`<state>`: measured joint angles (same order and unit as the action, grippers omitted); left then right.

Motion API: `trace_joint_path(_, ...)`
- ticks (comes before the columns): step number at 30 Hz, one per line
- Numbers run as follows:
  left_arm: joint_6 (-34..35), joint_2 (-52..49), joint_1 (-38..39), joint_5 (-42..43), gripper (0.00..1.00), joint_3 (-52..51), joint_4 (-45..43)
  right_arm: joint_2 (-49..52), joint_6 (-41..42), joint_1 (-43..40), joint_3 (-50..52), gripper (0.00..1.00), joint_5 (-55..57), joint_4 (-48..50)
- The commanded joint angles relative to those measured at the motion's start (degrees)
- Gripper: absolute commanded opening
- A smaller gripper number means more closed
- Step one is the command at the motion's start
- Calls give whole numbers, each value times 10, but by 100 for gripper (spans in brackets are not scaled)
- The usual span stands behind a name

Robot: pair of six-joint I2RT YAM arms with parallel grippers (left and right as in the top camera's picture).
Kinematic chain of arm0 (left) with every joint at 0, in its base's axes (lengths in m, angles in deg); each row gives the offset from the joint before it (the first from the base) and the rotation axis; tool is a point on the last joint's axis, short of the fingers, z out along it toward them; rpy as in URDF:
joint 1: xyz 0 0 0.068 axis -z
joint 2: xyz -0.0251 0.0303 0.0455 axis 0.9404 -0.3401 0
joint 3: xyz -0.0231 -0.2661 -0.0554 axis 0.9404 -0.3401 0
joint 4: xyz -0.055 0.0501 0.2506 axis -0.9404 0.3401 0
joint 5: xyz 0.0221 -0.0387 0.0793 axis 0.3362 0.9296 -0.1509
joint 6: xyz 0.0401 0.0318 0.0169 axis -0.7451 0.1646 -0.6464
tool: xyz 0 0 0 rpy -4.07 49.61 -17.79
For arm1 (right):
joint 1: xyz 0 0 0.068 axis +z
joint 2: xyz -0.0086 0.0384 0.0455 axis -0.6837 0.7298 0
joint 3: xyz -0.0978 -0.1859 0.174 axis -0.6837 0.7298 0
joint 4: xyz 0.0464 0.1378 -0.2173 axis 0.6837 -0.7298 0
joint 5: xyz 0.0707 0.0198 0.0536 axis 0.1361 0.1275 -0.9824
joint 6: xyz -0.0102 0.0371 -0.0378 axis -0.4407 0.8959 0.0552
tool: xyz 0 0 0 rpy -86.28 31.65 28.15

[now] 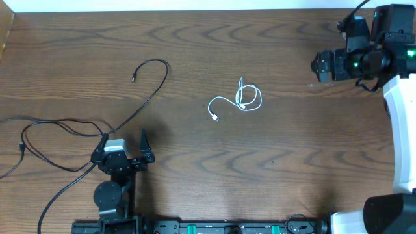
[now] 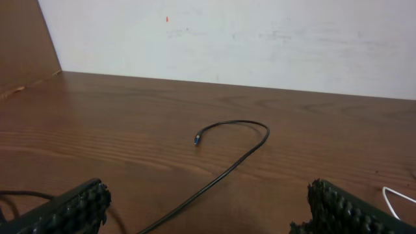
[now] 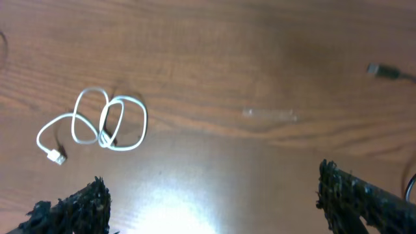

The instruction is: Untangle cables

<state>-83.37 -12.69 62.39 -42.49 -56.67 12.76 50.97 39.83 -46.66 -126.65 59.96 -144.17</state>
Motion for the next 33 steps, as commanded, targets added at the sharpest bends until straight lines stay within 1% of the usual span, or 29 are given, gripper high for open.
trace_joint_path(1, -3, 3, -2, 2, 98, -8, 24, -49, 11, 16, 55, 99, 3, 65)
trace_joint_path(4, -3, 3, -2, 2, 98, -8, 24, -108, 35, 31, 154, 99, 2, 178)
trace_joint_path(7, -3, 3, -2, 2, 98, -8, 24, -164, 38, 40, 249, 99, 3, 272)
trace_joint_path(10, -3, 3, -2, 2, 98, -8, 24, -225, 48, 41, 360, 99, 2, 388)
trace_joint_path(17, -3, 3, -2, 2, 98, -8, 24, -344, 109, 41, 594, 99, 2, 638)
trace_joint_path(21, -3, 3, -2, 2, 98, -8, 24, -399, 114, 41, 715, 99, 2, 770)
trace_joint_path(25, -3, 3, -2, 2, 98, -8, 24, -466, 113, 41, 820, 99, 4, 851)
trace_joint_path(29, -3, 3, -2, 2, 98, -8, 24, -547, 113, 41, 909, 99, 23, 890)
trace_joint_path(31, -3, 3, -2, 2, 98, -8, 24, -585, 113, 41, 944, 99, 33, 897)
trace_joint_path(32, -3, 3, -2, 2, 98, -8, 24, -606, 113, 41, 943, 99, 40, 858)
trace_joint_path(33, -3, 3, -2, 2, 98, -8, 24, -621, 113, 40, 943, 99, 43, 839)
